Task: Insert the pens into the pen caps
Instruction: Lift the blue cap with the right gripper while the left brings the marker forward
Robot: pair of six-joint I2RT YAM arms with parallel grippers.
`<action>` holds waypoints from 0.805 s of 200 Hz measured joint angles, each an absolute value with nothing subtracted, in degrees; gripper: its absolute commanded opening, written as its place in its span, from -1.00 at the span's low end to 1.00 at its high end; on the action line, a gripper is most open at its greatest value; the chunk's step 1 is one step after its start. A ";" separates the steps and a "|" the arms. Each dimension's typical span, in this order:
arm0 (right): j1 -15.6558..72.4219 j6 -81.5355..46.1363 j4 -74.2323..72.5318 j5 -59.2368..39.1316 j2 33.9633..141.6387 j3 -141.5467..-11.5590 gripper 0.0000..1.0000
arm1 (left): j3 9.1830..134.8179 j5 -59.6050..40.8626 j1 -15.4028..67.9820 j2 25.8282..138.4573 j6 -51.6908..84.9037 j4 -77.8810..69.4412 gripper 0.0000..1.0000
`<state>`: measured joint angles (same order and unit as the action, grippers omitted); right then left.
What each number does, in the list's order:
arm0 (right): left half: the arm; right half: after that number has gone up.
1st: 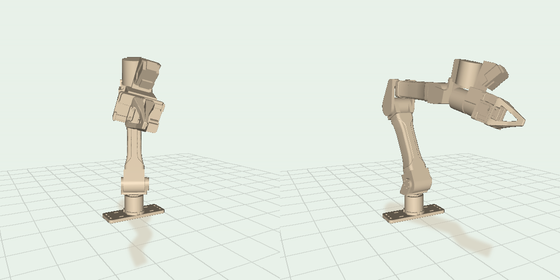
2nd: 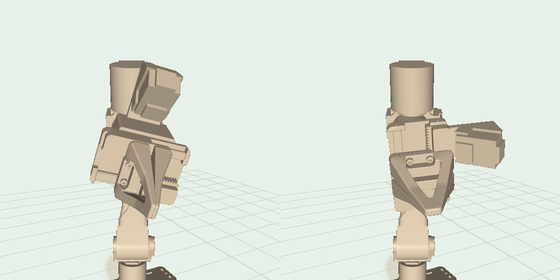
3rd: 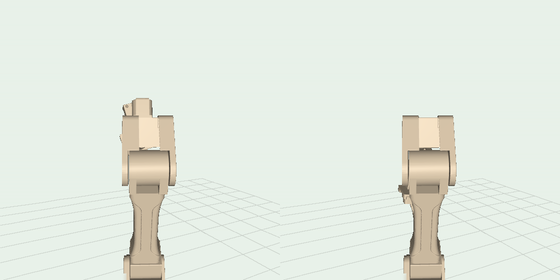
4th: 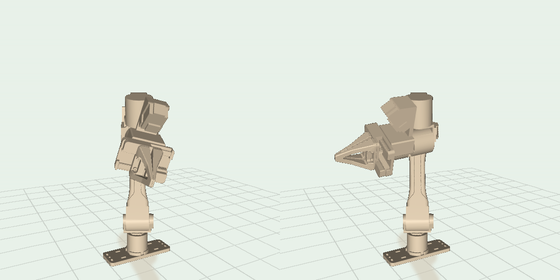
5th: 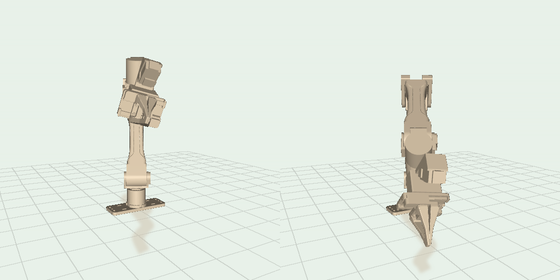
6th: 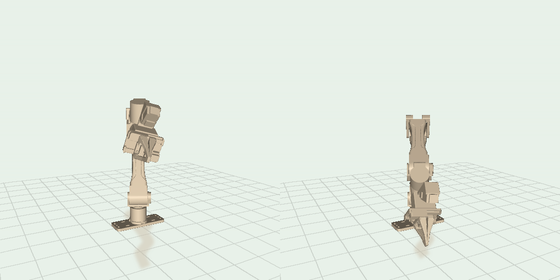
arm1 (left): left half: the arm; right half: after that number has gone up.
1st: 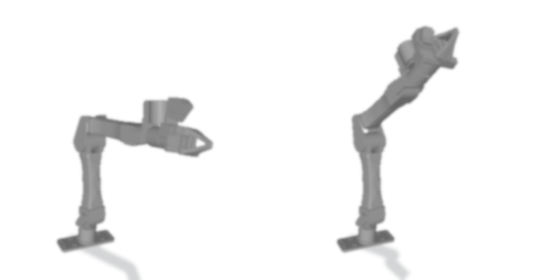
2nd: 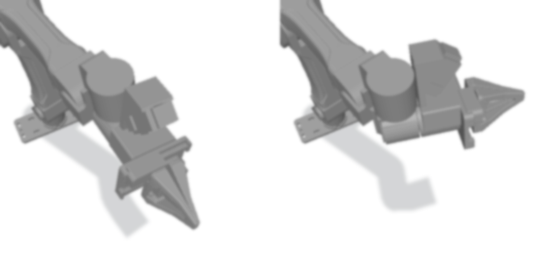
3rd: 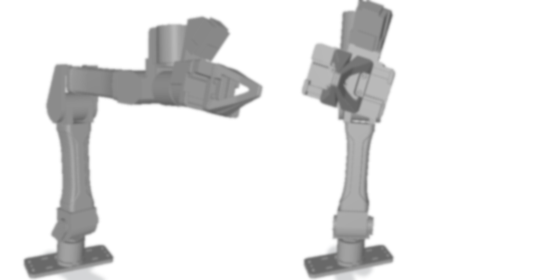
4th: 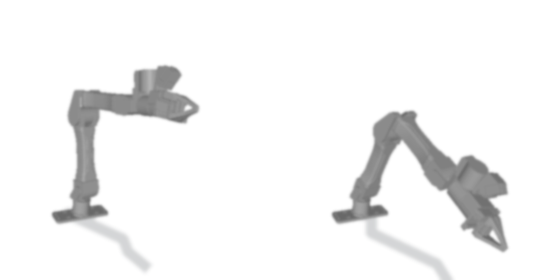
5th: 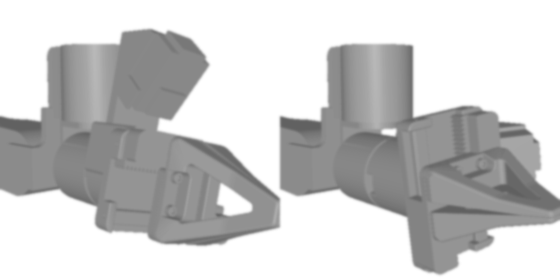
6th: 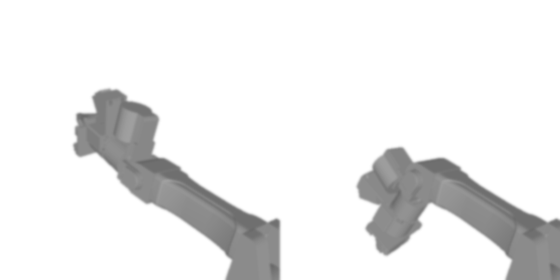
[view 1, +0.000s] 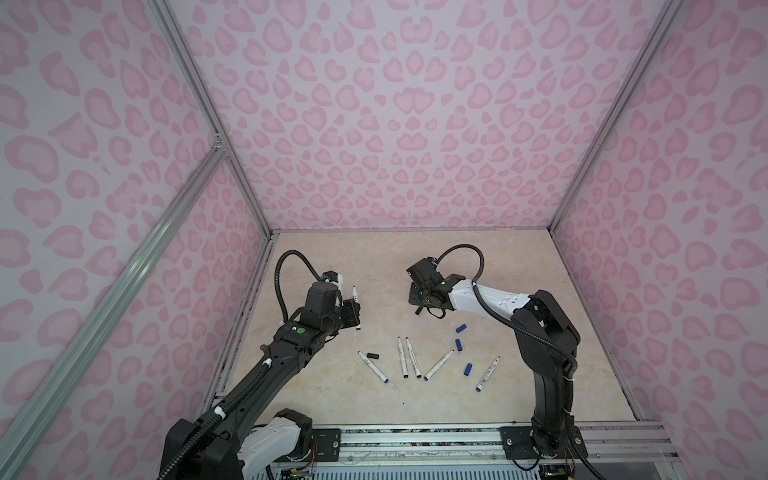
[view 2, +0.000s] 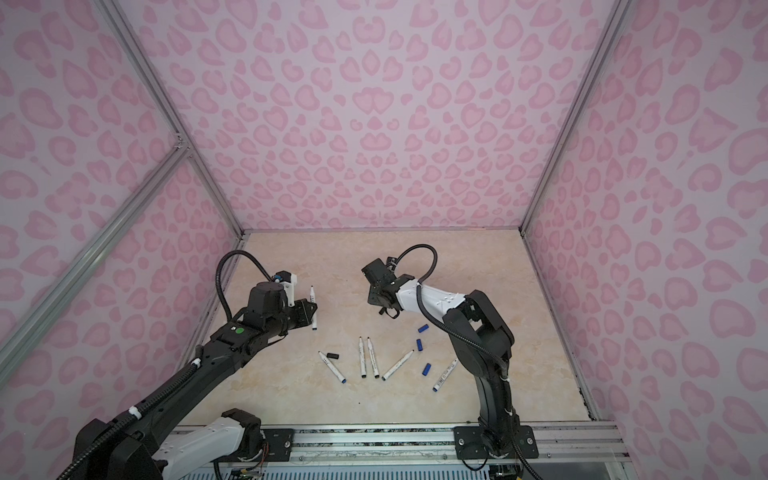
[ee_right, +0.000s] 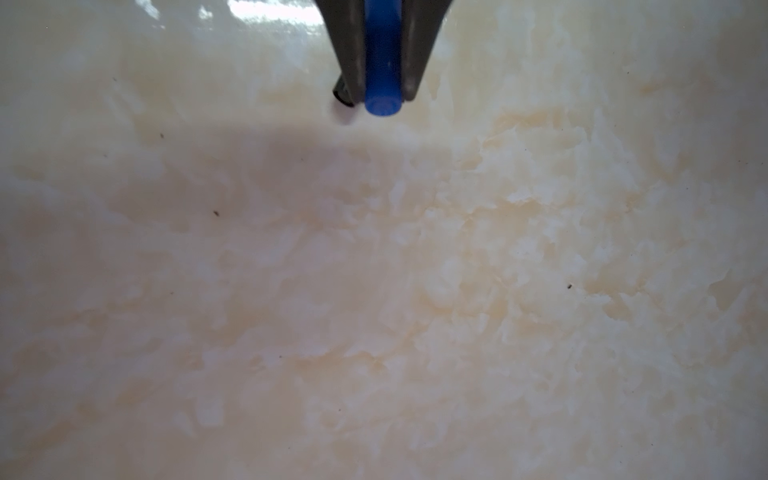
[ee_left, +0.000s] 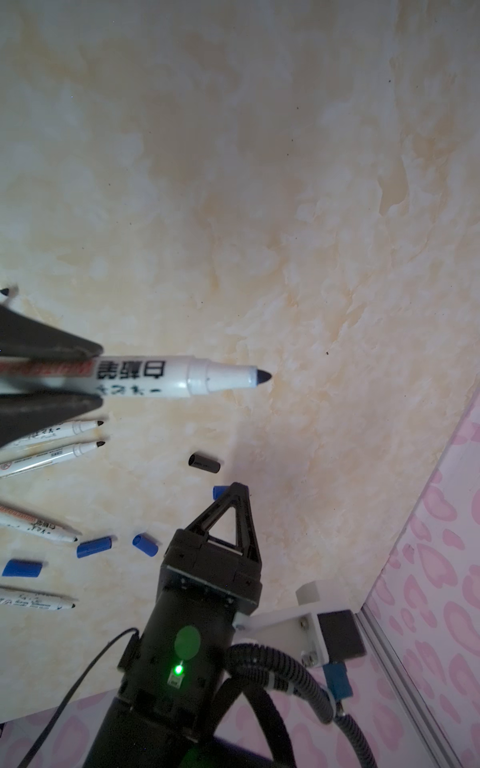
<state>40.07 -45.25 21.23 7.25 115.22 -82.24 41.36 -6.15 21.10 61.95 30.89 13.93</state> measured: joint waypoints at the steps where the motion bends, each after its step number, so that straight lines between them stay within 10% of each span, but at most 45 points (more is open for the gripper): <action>1: 40.07 -45.25 21.26 7.22 115.42 -82.41 -0.92 | 41.36 -6.17 21.10 61.95 30.89 13.87 -0.93; 94: 40.12 -44.77 23.40 5.98 119.02 -86.72 -0.92 | 41.36 -6.02 21.39 62.48 30.89 13.54 -0.92; 161: 39.86 -42.81 20.97 7.14 100.86 -77.01 -0.86 | 41.04 -11.07 22.92 61.54 33.56 12.05 -0.92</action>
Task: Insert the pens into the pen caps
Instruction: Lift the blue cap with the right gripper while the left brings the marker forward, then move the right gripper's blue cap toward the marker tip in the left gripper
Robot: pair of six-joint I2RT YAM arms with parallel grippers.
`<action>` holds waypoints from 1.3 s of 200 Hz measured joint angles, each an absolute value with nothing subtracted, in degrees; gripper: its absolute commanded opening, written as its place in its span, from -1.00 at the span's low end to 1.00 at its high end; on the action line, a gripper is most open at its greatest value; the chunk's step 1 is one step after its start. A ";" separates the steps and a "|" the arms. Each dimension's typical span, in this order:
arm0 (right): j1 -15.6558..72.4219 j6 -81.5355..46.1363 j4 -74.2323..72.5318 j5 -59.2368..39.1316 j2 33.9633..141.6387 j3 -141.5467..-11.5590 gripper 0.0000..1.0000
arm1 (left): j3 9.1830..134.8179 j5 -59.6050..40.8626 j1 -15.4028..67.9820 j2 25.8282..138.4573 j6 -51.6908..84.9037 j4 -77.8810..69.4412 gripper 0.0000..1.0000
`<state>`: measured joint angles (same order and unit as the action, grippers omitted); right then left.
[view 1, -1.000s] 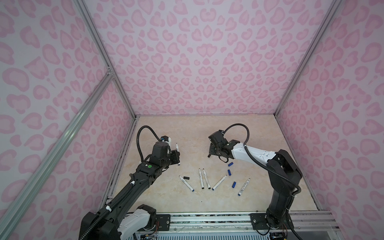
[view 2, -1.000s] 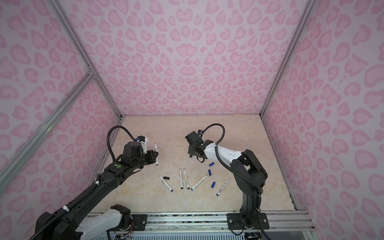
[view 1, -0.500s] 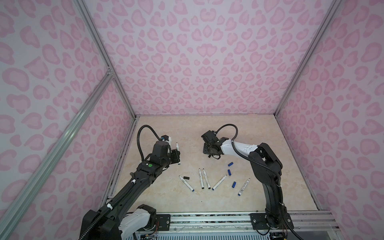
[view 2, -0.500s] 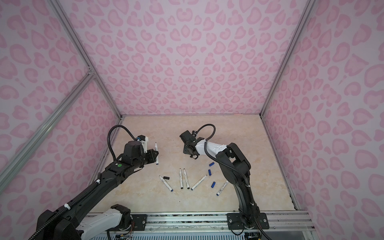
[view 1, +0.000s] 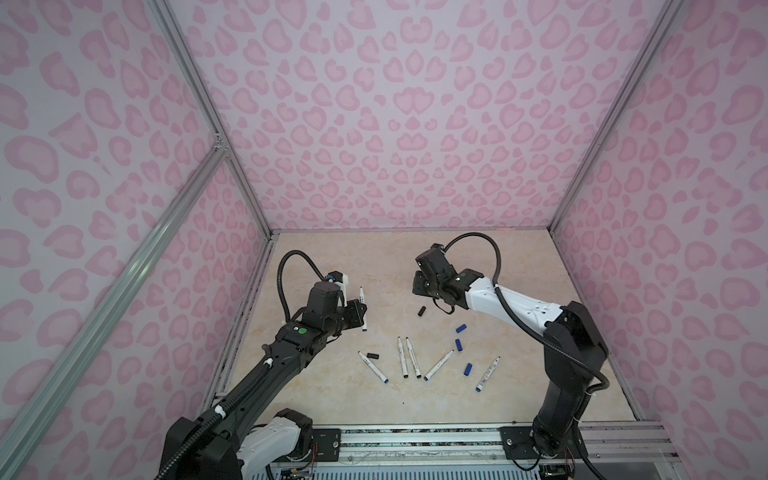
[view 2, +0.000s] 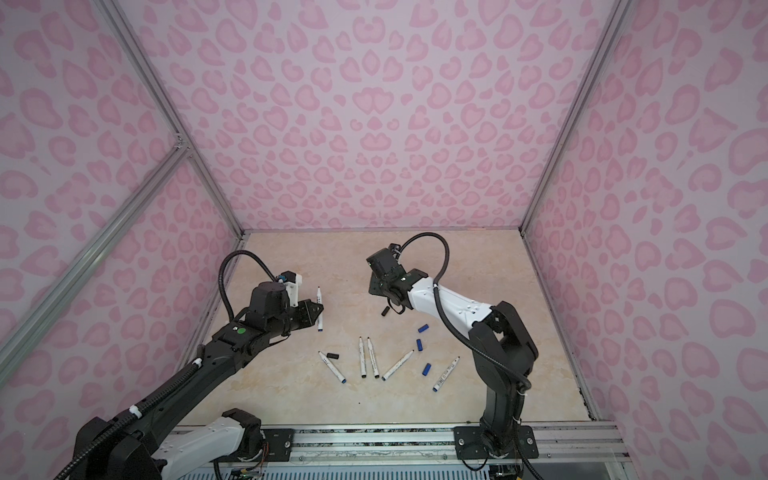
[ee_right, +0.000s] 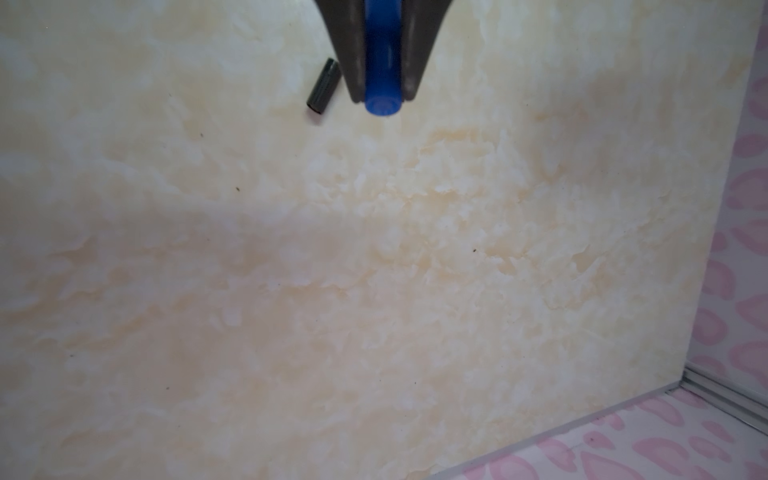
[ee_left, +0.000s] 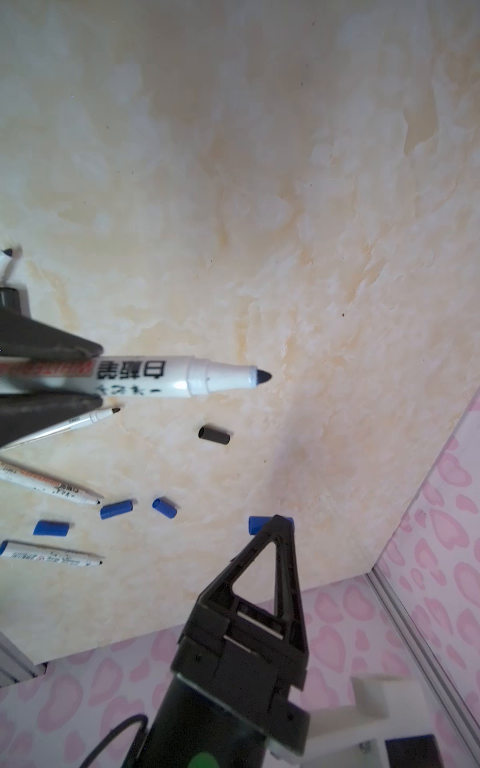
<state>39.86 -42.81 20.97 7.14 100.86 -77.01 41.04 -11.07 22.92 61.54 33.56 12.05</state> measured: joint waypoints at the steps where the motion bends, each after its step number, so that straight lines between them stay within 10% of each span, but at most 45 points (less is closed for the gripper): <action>1: 39.81 -42.78 20.97 7.07 100.57 -76.75 -0.86 | 40.99 -11.14 23.00 61.45 33.69 11.97 -0.92; 125: 30.06 -41.65 19.81 6.50 56.42 -48.69 -0.74 | 53.67 -10.68 47.79 72.99 37.87 6.72 -0.92; 260: 27.20 -42.06 19.66 1.43 52.31 -48.77 -0.74 | 56.42 -12.23 55.48 82.67 37.43 3.14 -0.92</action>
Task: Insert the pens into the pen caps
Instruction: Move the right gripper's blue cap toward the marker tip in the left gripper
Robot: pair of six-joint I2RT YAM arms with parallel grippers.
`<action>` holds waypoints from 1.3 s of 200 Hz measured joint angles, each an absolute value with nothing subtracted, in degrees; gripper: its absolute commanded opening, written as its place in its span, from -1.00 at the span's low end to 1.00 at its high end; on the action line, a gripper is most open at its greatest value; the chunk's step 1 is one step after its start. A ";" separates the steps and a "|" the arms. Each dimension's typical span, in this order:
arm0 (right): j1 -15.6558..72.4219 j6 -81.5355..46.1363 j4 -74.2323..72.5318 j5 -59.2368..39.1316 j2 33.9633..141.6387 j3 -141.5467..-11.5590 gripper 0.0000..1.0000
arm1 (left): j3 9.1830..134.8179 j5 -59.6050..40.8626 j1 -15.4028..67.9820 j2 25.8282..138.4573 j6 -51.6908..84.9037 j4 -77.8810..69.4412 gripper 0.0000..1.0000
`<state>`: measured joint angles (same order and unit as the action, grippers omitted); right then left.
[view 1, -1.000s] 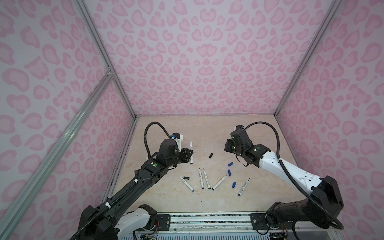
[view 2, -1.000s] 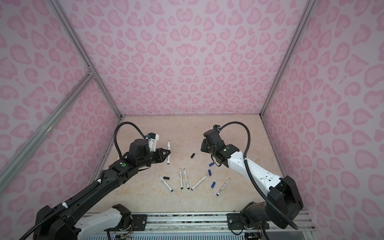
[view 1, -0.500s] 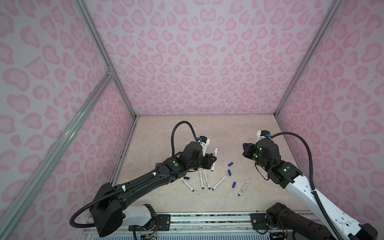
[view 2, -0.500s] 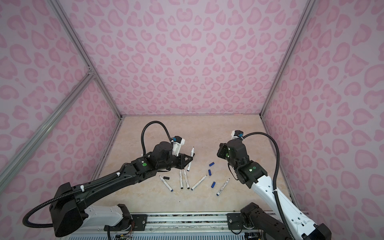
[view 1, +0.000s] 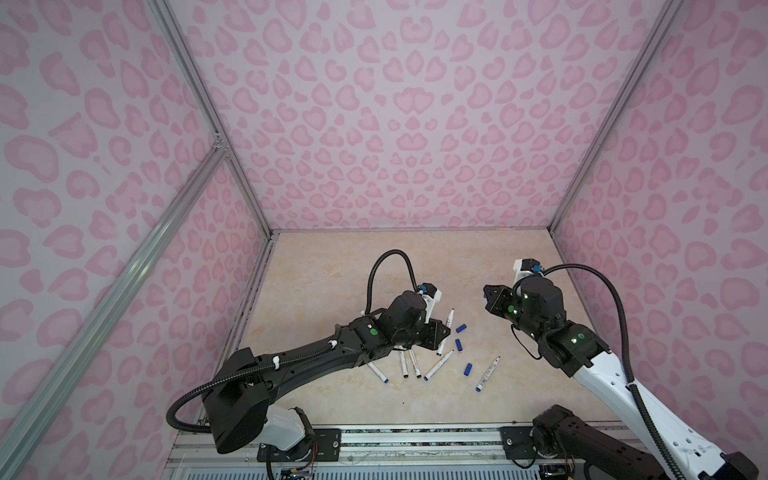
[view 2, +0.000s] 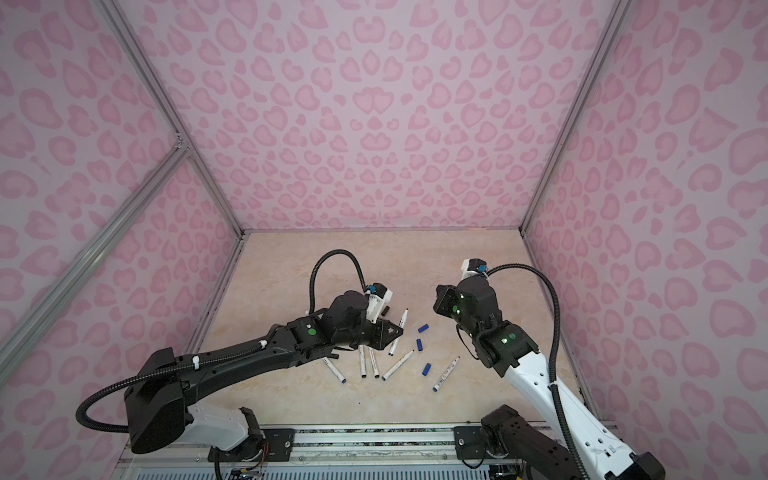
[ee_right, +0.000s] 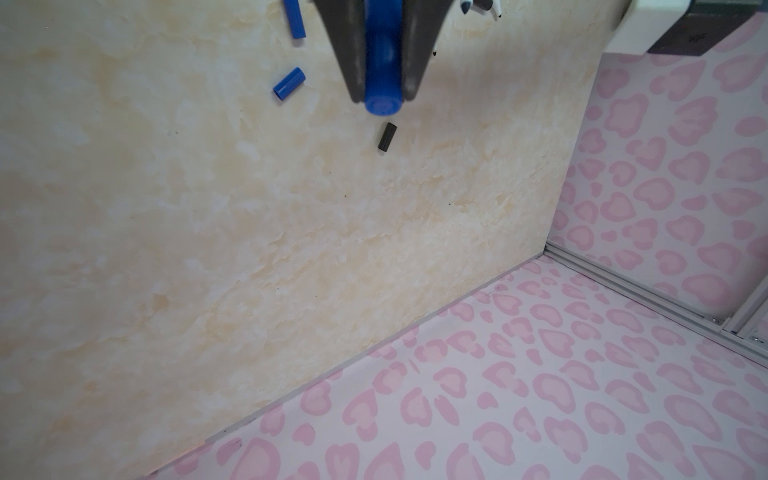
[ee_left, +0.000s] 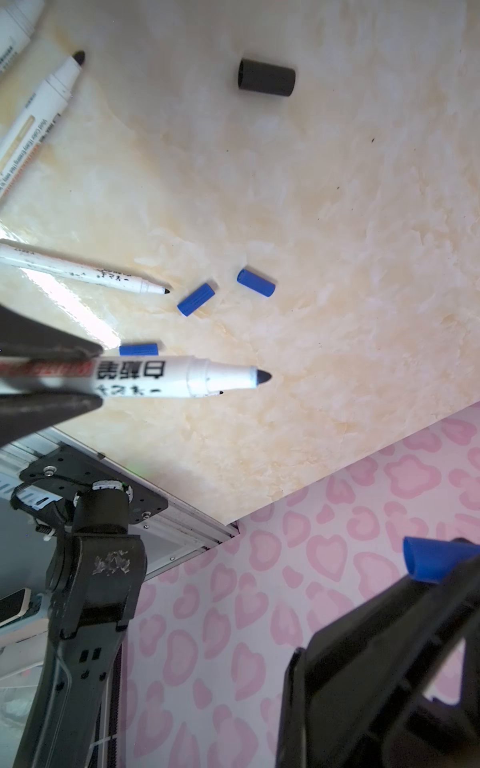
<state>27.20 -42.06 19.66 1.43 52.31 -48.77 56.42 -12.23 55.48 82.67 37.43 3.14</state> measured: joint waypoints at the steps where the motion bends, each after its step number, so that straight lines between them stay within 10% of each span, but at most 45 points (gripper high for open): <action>1: 27.20 -42.06 19.66 1.41 52.25 -48.82 -0.74 | 56.42 -12.23 55.48 82.70 37.43 3.05 -0.92; 260: 34.50 -58.41 -8.32 -8.45 46.76 -37.21 -0.80 | 50.26 -19.49 55.61 75.42 37.69 -10.39 -0.92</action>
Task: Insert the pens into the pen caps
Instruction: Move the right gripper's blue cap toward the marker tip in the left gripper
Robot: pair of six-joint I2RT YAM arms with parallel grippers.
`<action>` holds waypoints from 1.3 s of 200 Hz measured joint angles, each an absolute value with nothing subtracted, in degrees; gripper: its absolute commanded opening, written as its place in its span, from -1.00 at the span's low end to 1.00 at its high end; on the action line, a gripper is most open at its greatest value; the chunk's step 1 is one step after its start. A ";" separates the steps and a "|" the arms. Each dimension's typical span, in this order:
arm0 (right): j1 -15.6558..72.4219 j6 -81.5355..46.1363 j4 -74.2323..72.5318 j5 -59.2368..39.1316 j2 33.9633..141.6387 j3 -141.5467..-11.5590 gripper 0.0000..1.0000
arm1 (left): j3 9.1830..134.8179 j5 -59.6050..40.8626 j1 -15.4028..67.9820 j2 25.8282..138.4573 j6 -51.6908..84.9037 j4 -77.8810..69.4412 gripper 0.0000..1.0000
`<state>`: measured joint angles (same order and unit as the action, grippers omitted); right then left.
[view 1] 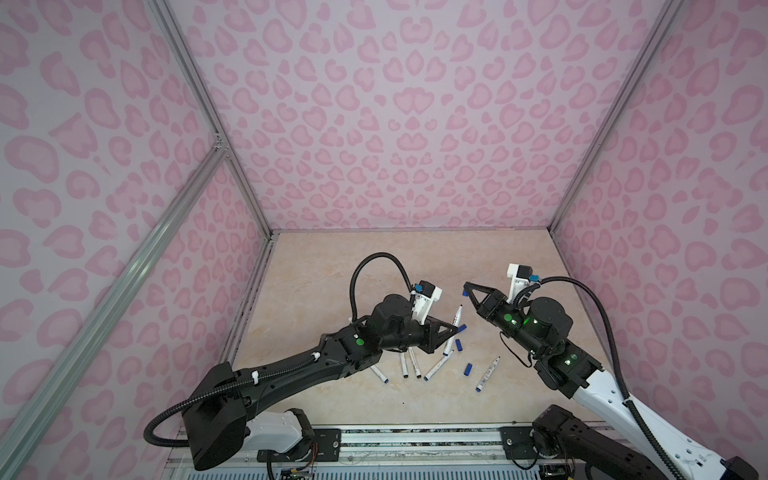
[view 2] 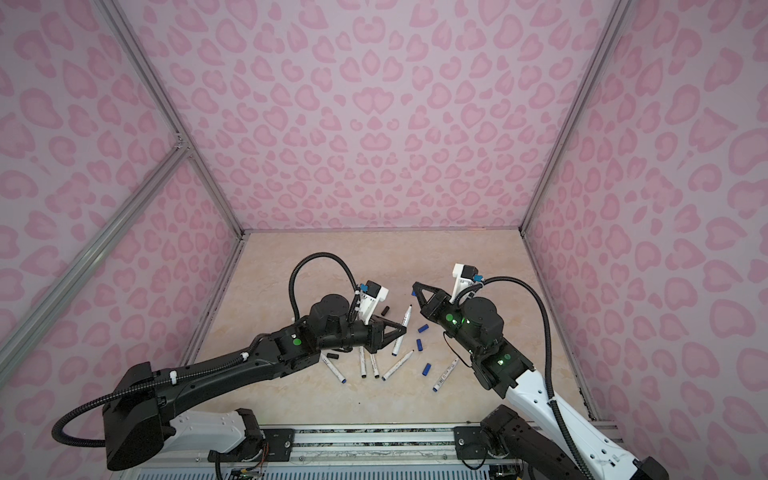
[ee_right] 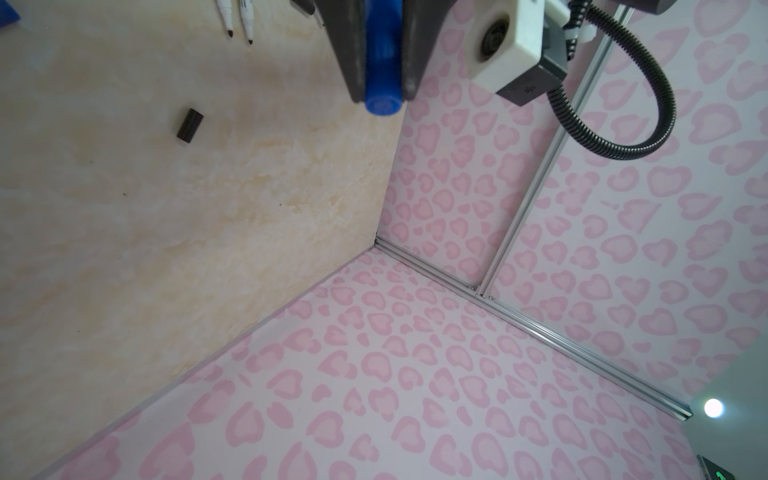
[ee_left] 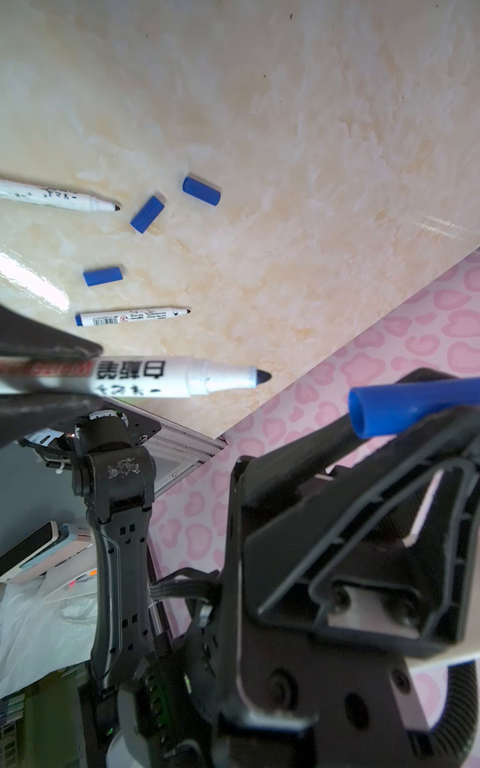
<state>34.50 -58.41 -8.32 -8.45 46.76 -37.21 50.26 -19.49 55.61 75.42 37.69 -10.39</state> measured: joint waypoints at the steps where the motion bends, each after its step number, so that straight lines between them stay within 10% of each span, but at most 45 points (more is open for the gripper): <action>1: 34.63 -58.41 -8.43 -8.38 46.85 -37.23 -0.80 | 50.28 -19.49 55.61 75.42 37.69 -10.39 -0.92; 260: 39.11 -58.94 -10.20 -2.76 49.04 -36.10 -0.80 | 49.43 -15.53 55.66 73.91 37.43 -10.33 -0.92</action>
